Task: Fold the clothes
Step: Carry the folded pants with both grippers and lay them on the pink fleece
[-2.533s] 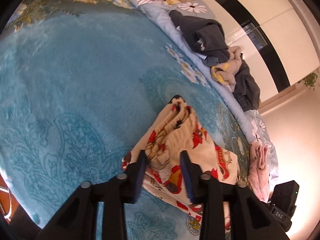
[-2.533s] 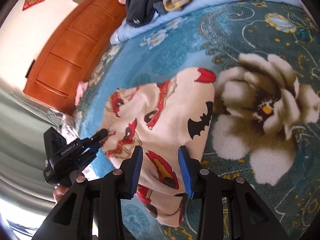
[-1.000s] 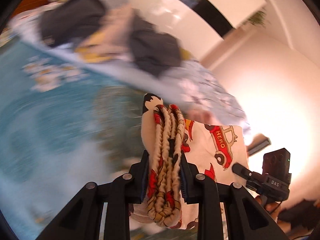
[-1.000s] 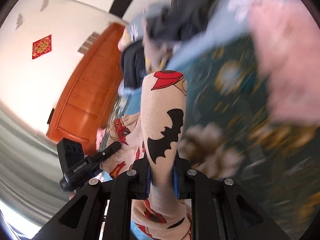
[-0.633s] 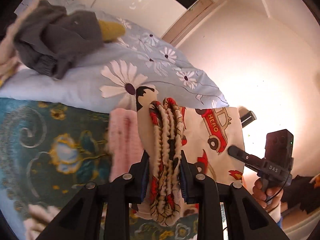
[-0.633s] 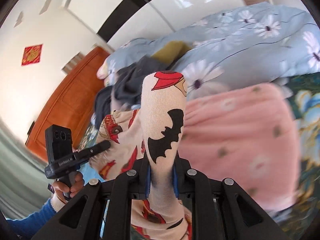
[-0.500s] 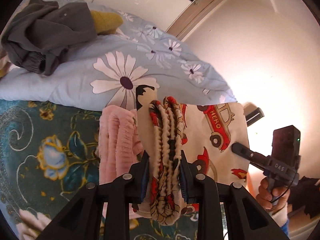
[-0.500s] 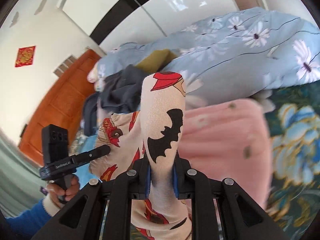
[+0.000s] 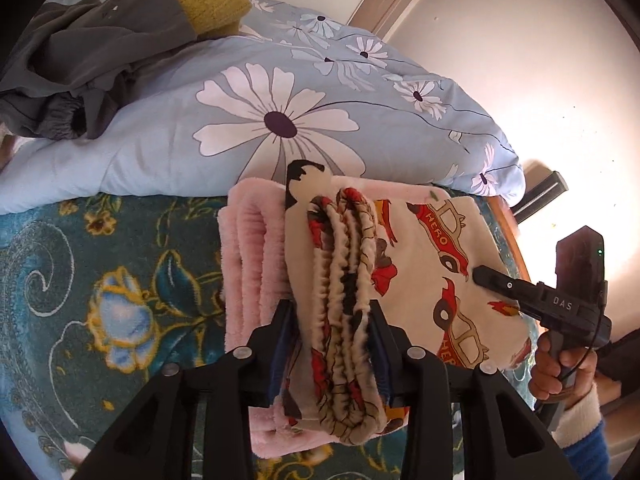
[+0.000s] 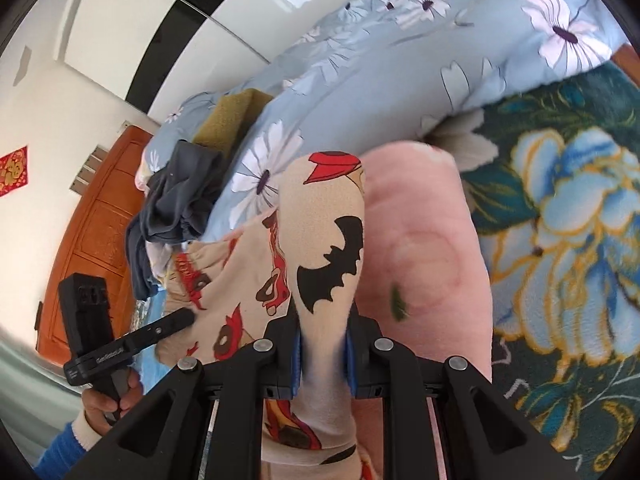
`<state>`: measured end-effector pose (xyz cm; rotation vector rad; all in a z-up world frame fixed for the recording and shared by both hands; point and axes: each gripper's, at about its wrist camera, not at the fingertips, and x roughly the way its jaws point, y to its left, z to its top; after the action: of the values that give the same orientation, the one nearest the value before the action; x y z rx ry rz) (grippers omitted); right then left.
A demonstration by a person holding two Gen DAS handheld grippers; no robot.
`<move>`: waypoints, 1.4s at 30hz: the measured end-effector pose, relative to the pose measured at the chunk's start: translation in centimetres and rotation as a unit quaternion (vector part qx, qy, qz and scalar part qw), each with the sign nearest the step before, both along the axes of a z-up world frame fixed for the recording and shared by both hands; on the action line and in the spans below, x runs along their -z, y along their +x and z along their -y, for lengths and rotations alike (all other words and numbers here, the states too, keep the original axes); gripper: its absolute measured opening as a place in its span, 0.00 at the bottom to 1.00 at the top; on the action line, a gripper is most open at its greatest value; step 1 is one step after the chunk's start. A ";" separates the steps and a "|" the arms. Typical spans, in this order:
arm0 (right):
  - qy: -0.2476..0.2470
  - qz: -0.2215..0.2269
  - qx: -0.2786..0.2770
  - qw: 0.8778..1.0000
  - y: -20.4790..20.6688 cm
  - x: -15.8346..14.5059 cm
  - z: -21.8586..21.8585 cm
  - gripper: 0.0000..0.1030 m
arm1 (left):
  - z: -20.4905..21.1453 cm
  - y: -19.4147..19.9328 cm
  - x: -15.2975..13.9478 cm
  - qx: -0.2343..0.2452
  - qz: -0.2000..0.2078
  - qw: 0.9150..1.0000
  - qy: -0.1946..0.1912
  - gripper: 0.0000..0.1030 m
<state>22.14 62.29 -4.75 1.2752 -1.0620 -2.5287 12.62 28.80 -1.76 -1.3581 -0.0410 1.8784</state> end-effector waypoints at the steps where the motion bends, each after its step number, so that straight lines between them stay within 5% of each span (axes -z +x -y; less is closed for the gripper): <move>1: 0.000 0.003 0.001 1.000 -0.1 0.3 0.1 0.17 | 0.2 -0.1 -0.2 -0.003 0.006 1.000 0.003 0.40; 4: 0.003 0.015 0.005 1.000 -0.3 0.5 0.3 0.18 | 1.1 -0.3 -1.9 -0.010 0.001 1.000 0.011 0.41; 11: 0.108 0.023 -0.003 0.994 1.5 -3.1 1.1 0.25 | 0.7 1.7 -7.0 0.002 -0.127 0.992 0.014 0.41; 18: 0.232 -0.013 -0.019 0.972 5.0 -6.1 6.4 0.25 | -1.8 6.0 -4.5 0.050 -0.207 0.977 -0.023 0.41; 23: 0.278 -0.027 -0.018 0.960 7.3 -4.2 8.9 0.25 | -2.7 5.4 -1.2 0.043 -0.205 0.975 -0.076 0.41; 28: 0.252 -0.017 0.000 0.968 6.4 -1.6 7.8 0.25 | -3.5 5.2 -0.3 0.049 -0.211 0.971 -0.099 0.41; 35: 0.218 -0.012 0.031 0.975 6.8 -1.6 7.1 0.25 | -0.1 7.1 -1.6 0.030 -0.207 0.977 -0.047 0.41; 39: 0.242 -0.041 0.048 0.968 9.8 -2.3 9.5 0.40 | 2.5 8.9 -1.5 0.012 -0.204 0.979 -0.021 0.41; 42: 0.250 -0.047 0.047 0.966 11.2 -1.8 11.5 0.42 | 3.5 9.7 -0.7 0.000 -0.188 0.982 -0.008 0.42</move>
<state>33.35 50.75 -2.93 1.2028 -0.4853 -3.0183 22.31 25.32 -1.10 -0.9911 0.1654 2.1091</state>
